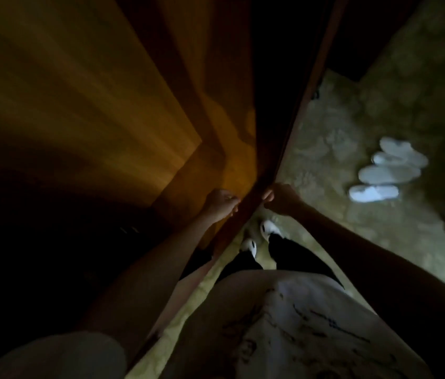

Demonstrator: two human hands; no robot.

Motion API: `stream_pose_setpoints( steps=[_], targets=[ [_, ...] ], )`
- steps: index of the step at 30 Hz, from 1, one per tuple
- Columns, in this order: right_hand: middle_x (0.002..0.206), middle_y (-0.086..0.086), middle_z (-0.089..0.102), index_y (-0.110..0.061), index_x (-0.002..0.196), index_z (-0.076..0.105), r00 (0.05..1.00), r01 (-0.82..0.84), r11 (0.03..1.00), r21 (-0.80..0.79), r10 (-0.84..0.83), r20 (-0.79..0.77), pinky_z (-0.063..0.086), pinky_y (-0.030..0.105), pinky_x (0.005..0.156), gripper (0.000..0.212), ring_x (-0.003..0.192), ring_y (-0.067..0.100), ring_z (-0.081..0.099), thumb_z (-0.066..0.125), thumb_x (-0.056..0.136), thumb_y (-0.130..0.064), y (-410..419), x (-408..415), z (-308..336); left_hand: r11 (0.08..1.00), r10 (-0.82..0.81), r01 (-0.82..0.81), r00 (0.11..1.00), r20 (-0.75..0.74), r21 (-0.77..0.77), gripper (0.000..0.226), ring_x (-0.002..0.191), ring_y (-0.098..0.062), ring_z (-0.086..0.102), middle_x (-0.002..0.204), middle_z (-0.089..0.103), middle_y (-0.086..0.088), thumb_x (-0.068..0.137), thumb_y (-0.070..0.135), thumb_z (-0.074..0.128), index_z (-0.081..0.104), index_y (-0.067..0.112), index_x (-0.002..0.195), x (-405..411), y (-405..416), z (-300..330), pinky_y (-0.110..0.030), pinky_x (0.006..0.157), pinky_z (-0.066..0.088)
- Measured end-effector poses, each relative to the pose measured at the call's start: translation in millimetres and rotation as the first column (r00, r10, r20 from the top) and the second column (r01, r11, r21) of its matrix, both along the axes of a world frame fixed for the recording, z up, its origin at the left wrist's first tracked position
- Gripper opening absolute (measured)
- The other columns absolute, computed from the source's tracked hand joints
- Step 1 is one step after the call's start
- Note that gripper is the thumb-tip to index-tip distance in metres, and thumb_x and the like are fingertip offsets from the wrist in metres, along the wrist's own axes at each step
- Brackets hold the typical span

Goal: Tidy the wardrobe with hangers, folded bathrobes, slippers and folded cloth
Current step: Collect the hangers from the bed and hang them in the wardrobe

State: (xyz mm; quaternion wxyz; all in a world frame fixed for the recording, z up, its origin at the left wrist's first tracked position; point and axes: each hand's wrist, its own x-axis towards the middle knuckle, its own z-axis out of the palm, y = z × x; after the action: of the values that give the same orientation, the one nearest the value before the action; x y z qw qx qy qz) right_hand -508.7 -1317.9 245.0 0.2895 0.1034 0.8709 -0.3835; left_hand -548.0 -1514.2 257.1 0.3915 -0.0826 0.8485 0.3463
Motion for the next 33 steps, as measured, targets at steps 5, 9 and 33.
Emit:
stream_pose_setpoints(
  steps=[5,9,33],
  targets=[
    [0.105,0.007,0.074,-0.01,0.097,0.075,0.921,0.341,0.94,0.007,-0.335,0.2,0.05,0.026,0.088,0.014,0.102,0.021,0.068,0.068,0.085,-0.009,13,83,-37,0.941,-0.337,0.339,0.938,0.074,-0.015,0.014,0.05,-0.006,0.057,0.071,0.068,-0.001,0.097,0.018,0.061,0.071,0.008,0.099,31,33,-36,-0.015,0.051,0.047],
    [0.114,0.013,0.07,-0.011,0.105,0.074,0.757,0.606,0.796,0.009,-0.58,0.302,0.046,0.027,0.087,0.019,0.11,0.029,0.064,0.067,0.088,-0.007,14,150,-54,0.822,-0.568,0.569,0.814,0.122,0.032,0.015,0.039,0.002,0.052,0.067,0.065,-0.002,0.097,0.013,0.062,0.073,0.003,0.096,59,60,-48,-0.015,0.047,0.044],
    [0.084,0.011,0.072,0.0,0.097,0.075,-0.531,0.84,-0.519,0.156,-0.732,0.428,0.053,0.032,0.067,0.021,0.065,0.016,0.059,0.06,0.092,-0.014,63,541,-85,-0.467,-0.876,0.881,-0.449,0.175,-0.077,0.019,0.061,-0.017,0.064,0.078,0.073,-0.008,0.097,0.015,0.059,0.076,0.008,0.091,361,432,-79,-0.024,0.059,0.052]
  ],
)
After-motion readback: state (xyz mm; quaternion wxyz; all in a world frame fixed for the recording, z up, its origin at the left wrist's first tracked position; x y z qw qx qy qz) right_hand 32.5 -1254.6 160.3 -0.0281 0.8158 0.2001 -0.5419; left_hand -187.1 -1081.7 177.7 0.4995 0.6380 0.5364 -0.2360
